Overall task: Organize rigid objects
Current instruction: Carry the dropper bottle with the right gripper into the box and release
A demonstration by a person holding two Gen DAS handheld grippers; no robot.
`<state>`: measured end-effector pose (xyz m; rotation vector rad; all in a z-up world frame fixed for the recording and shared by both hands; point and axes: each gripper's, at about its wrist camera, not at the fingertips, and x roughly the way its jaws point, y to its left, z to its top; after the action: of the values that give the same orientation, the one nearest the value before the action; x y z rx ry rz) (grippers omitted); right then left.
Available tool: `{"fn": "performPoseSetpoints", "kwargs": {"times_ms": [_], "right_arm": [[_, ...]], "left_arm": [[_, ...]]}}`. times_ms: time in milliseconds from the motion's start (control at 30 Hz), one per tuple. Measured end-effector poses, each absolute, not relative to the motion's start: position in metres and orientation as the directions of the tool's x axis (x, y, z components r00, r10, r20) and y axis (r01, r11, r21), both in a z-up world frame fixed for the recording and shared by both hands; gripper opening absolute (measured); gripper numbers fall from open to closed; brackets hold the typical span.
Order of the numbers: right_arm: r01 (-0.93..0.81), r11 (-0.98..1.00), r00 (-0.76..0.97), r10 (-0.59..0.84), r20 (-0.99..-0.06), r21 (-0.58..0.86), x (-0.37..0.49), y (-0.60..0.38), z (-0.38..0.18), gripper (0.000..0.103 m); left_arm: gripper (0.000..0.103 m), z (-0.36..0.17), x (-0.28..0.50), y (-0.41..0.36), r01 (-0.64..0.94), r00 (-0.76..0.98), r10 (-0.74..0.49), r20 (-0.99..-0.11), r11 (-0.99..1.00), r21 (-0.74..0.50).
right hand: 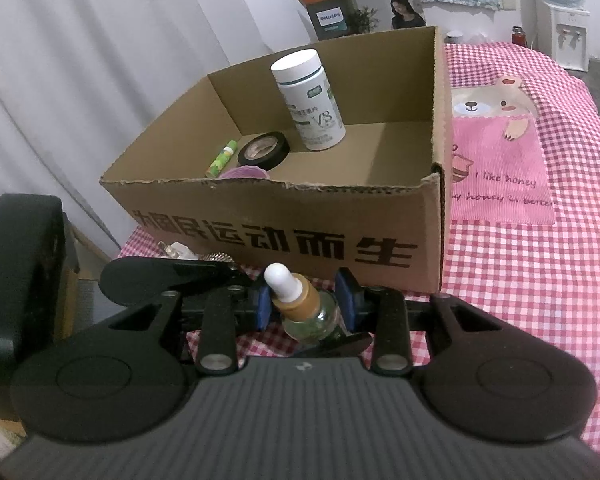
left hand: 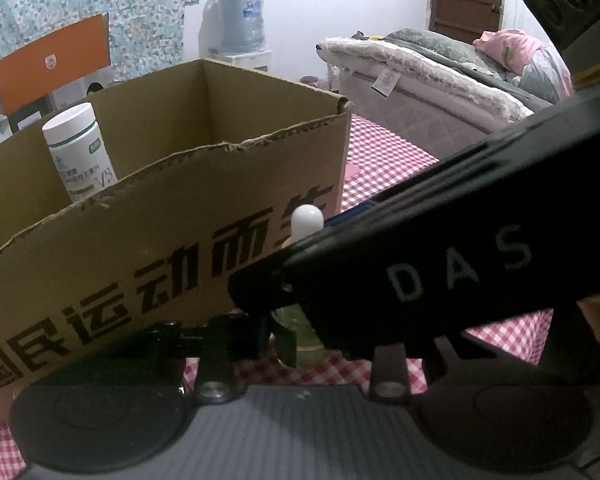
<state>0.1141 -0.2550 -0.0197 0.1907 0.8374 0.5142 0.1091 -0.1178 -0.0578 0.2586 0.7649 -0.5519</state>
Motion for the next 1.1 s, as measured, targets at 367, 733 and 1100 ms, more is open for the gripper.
{"fn": "performPoseSetpoints", "kwargs": {"times_ms": [367,733,1100], "right_arm": [[-0.371,0.869,0.602,0.494,-0.628,0.328,0.092,-0.258,0.006,0.02],[-0.505,0.828,0.657,0.551,-0.514,0.243,0.079,-0.239,0.101,0.02],[-0.497,0.82,0.586,0.559,-0.587,0.285,0.208,-0.237,0.12,0.02]], "left_arm": [[0.033,-0.033,0.086,-0.116,0.579,0.609,-0.41,-0.679,0.815,0.027],[0.033,0.055,0.082,-0.092,0.529,0.72,-0.407,-0.562,0.846,0.066],[0.033,0.063,0.206,-0.089,0.462,0.635,-0.38,-0.673,0.885,-0.063]]}}
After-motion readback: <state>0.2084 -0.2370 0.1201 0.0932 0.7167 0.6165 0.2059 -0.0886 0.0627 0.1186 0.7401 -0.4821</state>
